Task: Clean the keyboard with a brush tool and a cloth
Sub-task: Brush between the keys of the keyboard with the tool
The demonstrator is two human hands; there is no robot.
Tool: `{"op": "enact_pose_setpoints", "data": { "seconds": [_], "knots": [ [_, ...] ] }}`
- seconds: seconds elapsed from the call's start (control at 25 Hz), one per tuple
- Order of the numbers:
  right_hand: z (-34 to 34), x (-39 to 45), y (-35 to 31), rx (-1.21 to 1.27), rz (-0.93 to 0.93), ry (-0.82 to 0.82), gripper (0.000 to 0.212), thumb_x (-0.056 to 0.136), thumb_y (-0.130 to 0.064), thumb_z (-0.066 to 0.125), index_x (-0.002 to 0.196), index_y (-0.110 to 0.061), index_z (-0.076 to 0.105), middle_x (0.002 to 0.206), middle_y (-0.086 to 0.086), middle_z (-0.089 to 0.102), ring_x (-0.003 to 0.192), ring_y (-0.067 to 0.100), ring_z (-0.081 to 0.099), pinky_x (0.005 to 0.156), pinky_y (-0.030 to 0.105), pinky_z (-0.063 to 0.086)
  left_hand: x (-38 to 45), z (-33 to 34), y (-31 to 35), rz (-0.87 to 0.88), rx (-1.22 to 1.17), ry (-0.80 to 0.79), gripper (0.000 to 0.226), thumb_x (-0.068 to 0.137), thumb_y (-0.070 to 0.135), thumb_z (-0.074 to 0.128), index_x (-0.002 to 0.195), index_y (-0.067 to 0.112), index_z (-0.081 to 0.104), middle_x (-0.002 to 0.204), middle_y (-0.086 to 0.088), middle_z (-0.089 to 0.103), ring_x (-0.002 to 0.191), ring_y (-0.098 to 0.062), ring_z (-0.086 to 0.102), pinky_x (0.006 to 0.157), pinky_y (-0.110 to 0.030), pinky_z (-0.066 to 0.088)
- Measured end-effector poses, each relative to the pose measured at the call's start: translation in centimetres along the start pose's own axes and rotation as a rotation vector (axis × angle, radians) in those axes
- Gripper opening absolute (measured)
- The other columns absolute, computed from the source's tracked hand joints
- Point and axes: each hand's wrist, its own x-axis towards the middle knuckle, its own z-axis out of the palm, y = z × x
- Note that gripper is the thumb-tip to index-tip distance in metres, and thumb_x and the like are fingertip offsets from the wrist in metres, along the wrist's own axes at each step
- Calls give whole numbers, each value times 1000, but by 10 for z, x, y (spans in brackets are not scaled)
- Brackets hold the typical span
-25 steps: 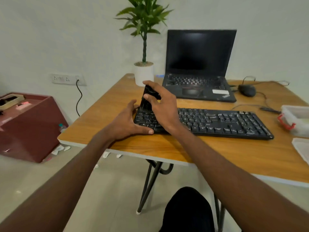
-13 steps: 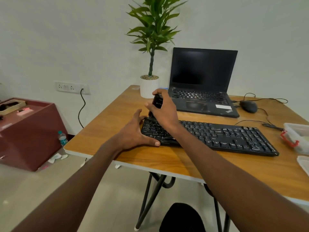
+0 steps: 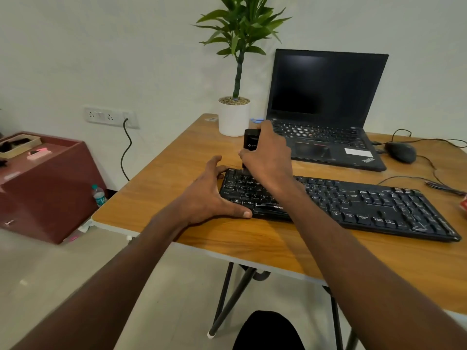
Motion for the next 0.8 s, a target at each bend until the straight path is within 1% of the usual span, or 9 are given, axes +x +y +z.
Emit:
{"op": "enact_pose_setpoints", "data": {
  "seconds": [0.12,0.2,0.28,0.36,0.44,0.56,0.64,0.72,0.8],
  "knots": [
    [4,1,-6,126,14,-27,52,90,-27,78,131,-18,47,109,-4,60,99,17,63,81,33,57,0,1,0,8,-10,6,166,38,72,98,166,39,-1,168,10,34,149,-10,36,127,-46,33],
    [8,0,-6,67,-9,-65,53,90,-27,78,132,-17,46,112,1,64,101,22,67,83,37,59,0,1,0,7,-6,7,166,37,73,98,166,37,-1,167,9,35,150,-11,35,127,-46,33],
    [7,-2,-7,-15,-26,-8,53,90,-24,78,130,-17,45,112,5,67,98,25,69,79,38,61,-1,0,0,7,-4,12,166,37,74,98,166,38,0,166,11,36,150,-11,36,127,-46,33],
    [8,-2,-7,58,-33,8,51,91,-24,78,130,-18,45,112,2,66,99,22,70,81,40,62,-2,0,0,6,-4,15,165,37,73,98,166,37,0,166,10,36,151,-13,36,127,-47,32],
    [8,-3,-9,118,-27,-61,52,91,-24,78,130,-18,44,113,1,65,101,21,69,85,42,61,-1,1,1,5,2,12,166,38,72,98,166,37,-1,168,9,35,152,-14,35,127,-46,31],
    [5,1,-7,-32,-48,-58,54,90,-18,77,132,-17,43,117,5,65,100,23,68,77,35,58,-2,0,1,-4,1,17,167,39,71,99,167,34,-2,166,10,36,150,-12,36,127,-45,31],
    [5,2,-7,13,-27,-32,53,91,-17,76,132,-17,43,114,2,63,95,16,67,71,25,52,-2,1,1,-10,-4,22,166,42,67,101,167,33,-3,166,10,36,150,-12,35,127,-42,30],
    [8,2,-7,85,-2,-55,51,93,-23,76,132,-16,44,109,-4,59,93,13,64,74,23,48,-1,1,2,-13,0,18,164,47,61,102,168,30,-4,168,8,35,152,-13,33,126,-39,29],
    [10,1,-5,24,-17,-65,52,93,-23,76,133,-16,43,109,-3,58,95,16,60,71,23,46,-1,1,2,-17,3,16,162,48,60,102,167,31,-3,169,8,34,152,-13,33,126,-39,29]
  ]
}}
